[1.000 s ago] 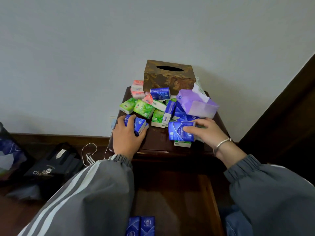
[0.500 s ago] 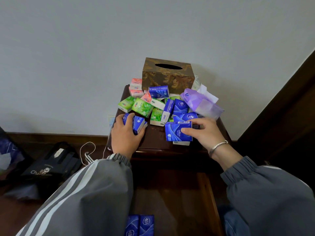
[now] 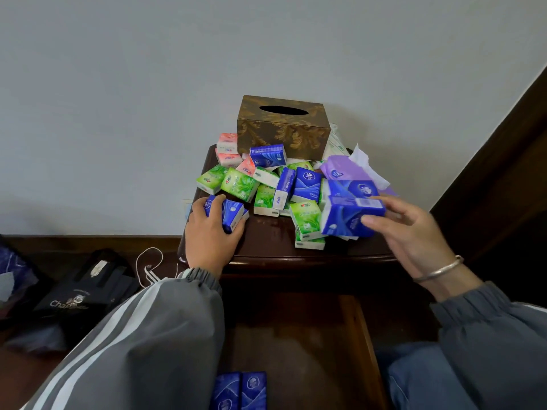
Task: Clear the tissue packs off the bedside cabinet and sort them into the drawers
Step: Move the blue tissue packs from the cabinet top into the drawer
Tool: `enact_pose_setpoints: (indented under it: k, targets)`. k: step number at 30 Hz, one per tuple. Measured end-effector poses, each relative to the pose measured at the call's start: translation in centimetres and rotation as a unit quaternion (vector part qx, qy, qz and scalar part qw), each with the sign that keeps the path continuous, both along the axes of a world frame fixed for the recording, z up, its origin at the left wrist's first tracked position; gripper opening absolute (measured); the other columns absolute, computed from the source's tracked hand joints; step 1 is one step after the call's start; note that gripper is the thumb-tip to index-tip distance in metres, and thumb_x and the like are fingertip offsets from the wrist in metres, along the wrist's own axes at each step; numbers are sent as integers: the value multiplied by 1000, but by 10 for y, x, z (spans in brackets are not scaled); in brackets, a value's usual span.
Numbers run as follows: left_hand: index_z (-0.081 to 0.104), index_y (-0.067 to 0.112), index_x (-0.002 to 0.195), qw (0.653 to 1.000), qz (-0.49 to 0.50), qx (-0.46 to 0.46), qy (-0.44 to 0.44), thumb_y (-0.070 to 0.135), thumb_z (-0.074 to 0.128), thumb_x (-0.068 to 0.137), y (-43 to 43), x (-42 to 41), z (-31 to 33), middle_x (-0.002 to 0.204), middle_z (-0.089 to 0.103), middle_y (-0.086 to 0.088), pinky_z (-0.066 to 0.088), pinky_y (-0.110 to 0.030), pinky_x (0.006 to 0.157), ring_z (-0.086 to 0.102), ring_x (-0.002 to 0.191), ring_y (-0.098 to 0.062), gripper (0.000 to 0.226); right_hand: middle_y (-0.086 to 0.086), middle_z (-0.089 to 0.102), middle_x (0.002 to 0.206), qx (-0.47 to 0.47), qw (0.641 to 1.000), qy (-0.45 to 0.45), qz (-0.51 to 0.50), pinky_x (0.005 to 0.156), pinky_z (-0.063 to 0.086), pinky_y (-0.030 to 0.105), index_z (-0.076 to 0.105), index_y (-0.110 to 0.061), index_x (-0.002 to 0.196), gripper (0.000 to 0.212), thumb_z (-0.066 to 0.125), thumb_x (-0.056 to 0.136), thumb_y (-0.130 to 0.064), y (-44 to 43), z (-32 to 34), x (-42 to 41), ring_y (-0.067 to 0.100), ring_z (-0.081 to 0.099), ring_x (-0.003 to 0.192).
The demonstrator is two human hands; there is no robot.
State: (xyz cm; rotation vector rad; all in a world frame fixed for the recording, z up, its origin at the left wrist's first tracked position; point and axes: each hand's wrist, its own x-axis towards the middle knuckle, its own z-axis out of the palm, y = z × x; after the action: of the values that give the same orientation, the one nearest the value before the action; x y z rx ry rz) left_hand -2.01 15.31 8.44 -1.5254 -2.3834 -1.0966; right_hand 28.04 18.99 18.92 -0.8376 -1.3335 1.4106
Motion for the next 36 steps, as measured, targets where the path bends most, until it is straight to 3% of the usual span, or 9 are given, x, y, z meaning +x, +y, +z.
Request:
enact_pose_setpoints:
  k: [4, 7, 12, 17, 20, 25, 29, 33, 36]
  targets:
    - [43, 22, 135, 1000, -1, -5, -6, 55, 63, 81, -1, 1, 1, 134, 40, -10, 53, -43, 89, 52, 114, -29, 66, 1, 75, 81, -41, 991, 109, -73, 85, 55, 24, 68, -8, 82, 21, 55, 80, 9, 35, 13, 38, 13, 69, 84]
    - [44, 21, 135, 1000, 3, -8, -9, 52, 65, 81, -1, 1, 2, 134, 41, -10, 51, -42, 89, 53, 114, -29, 66, -1, 73, 79, -119, 985, 101, -67, 82, 51, 20, 62, -8, 90, 17, 47, 90, 1, 72, 14, 49, 11, 65, 83]
    - [44, 22, 135, 1000, 1, -13, -9, 50, 67, 80, 0, 1, 2, 134, 41, -10, 52, -42, 86, 54, 113, -29, 66, -4, 72, 66, -250, 964, 80, -34, 55, 47, 12, 59, -18, 85, 11, 52, 92, -14, 99, -14, 44, 3, 64, 62]
    - [46, 23, 132, 1000, 3, -9, -5, 52, 68, 79, 0, 1, 1, 131, 42, -10, 54, -44, 84, 56, 110, -31, 64, -5, 74, 73, -231, 963, 130, -45, 57, 47, 15, 62, -21, 80, 10, 58, 88, -16, 103, -19, 56, 5, 68, 65]
    - [46, 23, 132, 1000, 5, -7, -5, 50, 69, 79, 0, 1, 1, 130, 43, -10, 53, -44, 84, 57, 109, -31, 64, -7, 74, 79, -198, 968, 152, -42, 59, 49, 14, 73, -23, 65, 29, 57, 89, -17, 102, -21, 66, 5, 68, 72]
    - [47, 22, 132, 1000, 8, -6, -4, 50, 69, 78, 0, 2, 1, 130, 43, -10, 53, -44, 83, 57, 109, -31, 64, -6, 72, 92, -182, 969, 156, -62, 68, 50, 22, 66, -23, 96, 14, 53, 90, -26, 104, -28, 79, 8, 67, 83]
    - [47, 23, 132, 1000, 9, -5, -2, 50, 69, 78, 1, 2, 0, 130, 43, -10, 53, -44, 84, 57, 109, -31, 64, -1, 67, 101, -196, 970, 129, -67, 82, 41, 33, 63, -22, 102, 17, 53, 90, -28, 108, -34, 73, 15, 61, 94]
    - [46, 24, 131, 1000, 9, -4, -2, 51, 68, 78, 1, 1, -1, 130, 42, -9, 53, -43, 84, 57, 110, -31, 64, -5, 72, 77, -217, 970, 81, -71, 69, 42, 31, 64, -21, 87, 8, 56, 89, -22, 113, -30, 57, 14, 60, 82]
    - [46, 24, 131, 1000, 10, -4, -1, 51, 68, 78, 2, 0, -1, 130, 42, -9, 53, -43, 84, 57, 110, -31, 63, -3, 69, 81, -228, 969, 32, -87, 64, 43, 29, 63, -20, 84, 4, 60, 87, -20, 119, -32, 49, 11, 61, 76]
